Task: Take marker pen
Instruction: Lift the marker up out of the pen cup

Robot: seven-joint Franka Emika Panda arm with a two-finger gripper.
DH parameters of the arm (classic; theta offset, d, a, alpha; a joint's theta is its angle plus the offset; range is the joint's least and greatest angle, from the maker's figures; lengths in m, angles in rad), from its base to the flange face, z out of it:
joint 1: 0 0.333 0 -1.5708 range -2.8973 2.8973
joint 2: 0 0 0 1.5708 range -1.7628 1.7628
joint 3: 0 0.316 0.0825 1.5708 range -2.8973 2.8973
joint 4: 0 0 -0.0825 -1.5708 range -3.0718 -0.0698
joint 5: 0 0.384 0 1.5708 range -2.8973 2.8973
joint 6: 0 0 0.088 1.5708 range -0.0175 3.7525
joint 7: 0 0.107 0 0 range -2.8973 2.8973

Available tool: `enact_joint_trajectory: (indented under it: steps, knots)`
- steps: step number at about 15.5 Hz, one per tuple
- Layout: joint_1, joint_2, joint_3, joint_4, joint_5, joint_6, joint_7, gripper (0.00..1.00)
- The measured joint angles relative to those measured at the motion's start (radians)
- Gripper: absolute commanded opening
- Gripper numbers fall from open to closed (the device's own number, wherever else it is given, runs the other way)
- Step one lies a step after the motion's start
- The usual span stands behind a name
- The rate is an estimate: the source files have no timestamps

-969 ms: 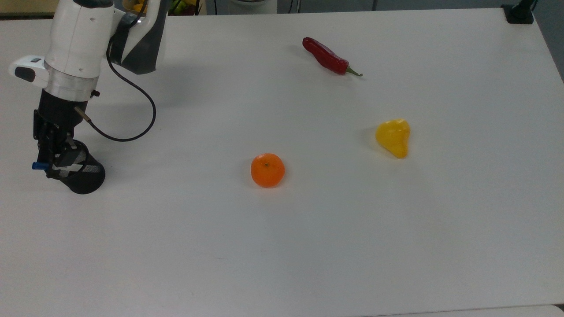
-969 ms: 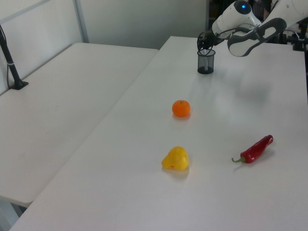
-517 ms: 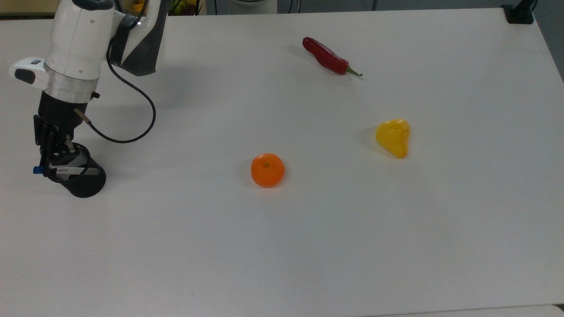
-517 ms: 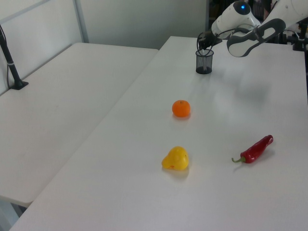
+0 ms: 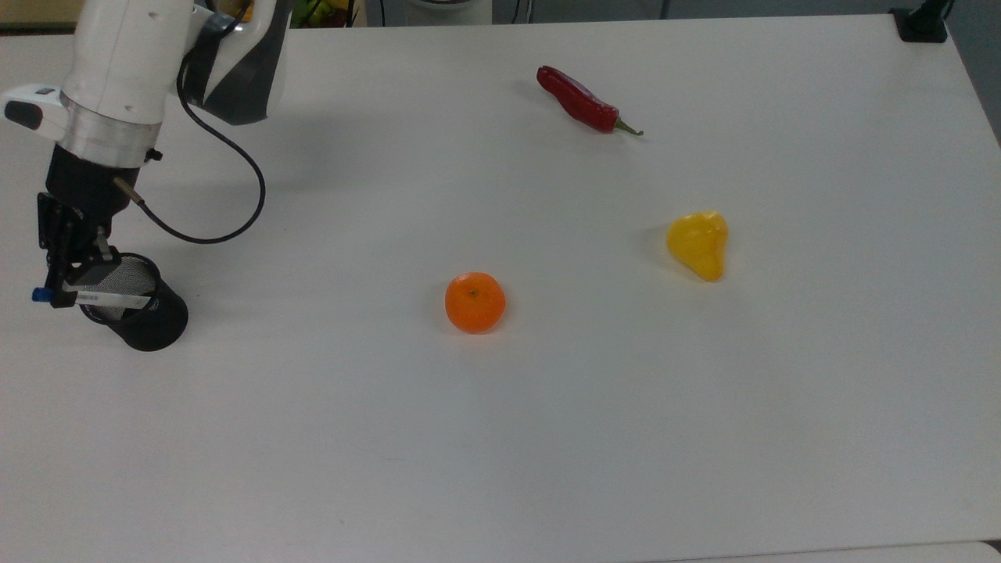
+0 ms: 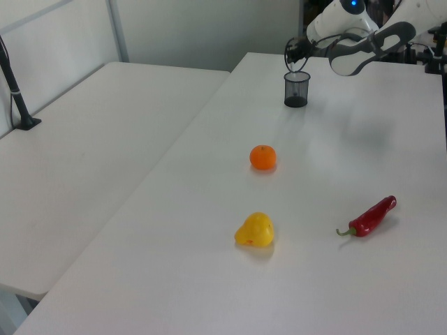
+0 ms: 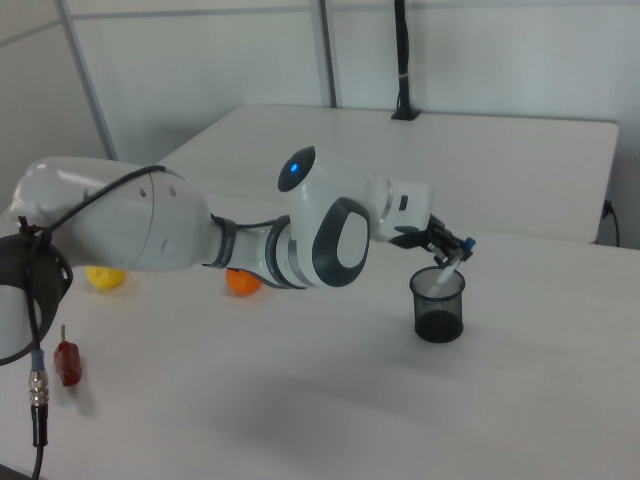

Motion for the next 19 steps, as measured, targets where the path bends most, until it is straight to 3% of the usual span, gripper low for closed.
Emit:
enact_joint_trajectory:
  steps: [11, 19]
  knots:
    - [0.002, -0.187, 0.002, -0.037, 0.0, -0.017, 0.0, 0.03]
    - [0.112, -0.342, 0.046, -0.109, 0.0, -0.287, 0.0, 0.03]
